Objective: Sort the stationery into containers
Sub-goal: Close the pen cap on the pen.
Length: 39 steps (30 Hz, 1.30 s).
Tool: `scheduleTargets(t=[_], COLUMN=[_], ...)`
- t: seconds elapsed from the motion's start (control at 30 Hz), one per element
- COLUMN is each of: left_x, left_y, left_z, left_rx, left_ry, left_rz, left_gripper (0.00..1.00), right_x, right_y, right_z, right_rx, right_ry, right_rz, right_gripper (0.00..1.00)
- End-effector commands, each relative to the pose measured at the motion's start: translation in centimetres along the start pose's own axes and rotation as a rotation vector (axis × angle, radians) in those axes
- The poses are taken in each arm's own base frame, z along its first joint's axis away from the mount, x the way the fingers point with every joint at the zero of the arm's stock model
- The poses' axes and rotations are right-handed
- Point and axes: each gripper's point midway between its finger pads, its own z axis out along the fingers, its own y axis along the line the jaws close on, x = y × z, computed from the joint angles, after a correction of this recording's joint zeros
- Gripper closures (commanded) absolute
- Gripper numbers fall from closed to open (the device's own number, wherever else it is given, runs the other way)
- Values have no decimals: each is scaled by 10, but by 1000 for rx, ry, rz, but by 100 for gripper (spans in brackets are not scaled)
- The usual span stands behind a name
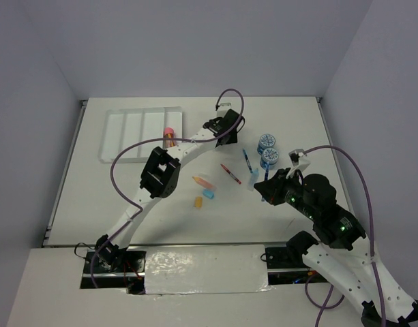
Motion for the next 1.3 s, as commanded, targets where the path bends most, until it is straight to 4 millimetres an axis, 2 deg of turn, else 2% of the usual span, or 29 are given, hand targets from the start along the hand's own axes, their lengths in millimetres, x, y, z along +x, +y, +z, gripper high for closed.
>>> scheduleTargets(t=[0.0, 0.07, 0.2, 0.33, 0.43, 0.57, 0.77, 0.8, 0.83, 0.9, 0.97, 1.0, 1.03, 1.1, 1.2, 1.27], left_x=[-11, -5, 4, 15, 23, 35, 40, 40, 33, 33, 18, -1, -1, -19, -55, -63], left_y=[-1, 2, 7, 8, 8, 11, 12, 11, 9, 10, 7, 0, 2, 1, 1, 2], left_z=[-4, -5, -8, -3, 1, 0, 4, 4, 0, -5, -19, -37, -40, -56, -95, -107], left_rx=[-27, -47, -72, -73, -68, -68, -40, -25, -10, 3, 44, 85, 96, 122, 161, 175], left_ry=[-47, -35, -17, 12, 38, 74, 112, 123, 116, 124, 94, 62, 53, 15, -57, -76], left_rz=[7, 13, 19, 28, 35, 37, 26, 19, 10, 11, -3, -21, -23, -40, -72, -79], left_gripper=[33, 39, 40, 42, 53, 57, 75, 88, 94, 99, 100, 100, 100, 100, 100, 100], right_x=[-6, -6, -5, -5, -7, -9, -8, -8, -6, -1, -1, 0, 1, 5, 7, 9], right_y=[9, 8, 9, 11, 11, 13, 20, 22, 24, 28, 35, 36, 36, 34, 33, 30], right_z=[-5, -5, -4, -5, -6, -7, -7, -7, -6, -4, -3, -1, 0, 4, 9, 12], right_rx=[-34, -34, -42, -50, -51, -54, -102, -111, -130, -158, -203, -211, -217, -211, -212, -205], right_ry=[-11, -13, -15, -14, -22, -29, -29, -27, -22, -8, -4, -3, -1, 13, 15, 17], right_rz=[-9, -8, -7, -6, -6, -6, -3, -4, -6, -14, -18, -19, -19, -15, -11, -9], right_gripper=[100, 100, 100, 100, 100, 100, 100, 100, 100, 100, 100, 100, 100, 100, 100, 100])
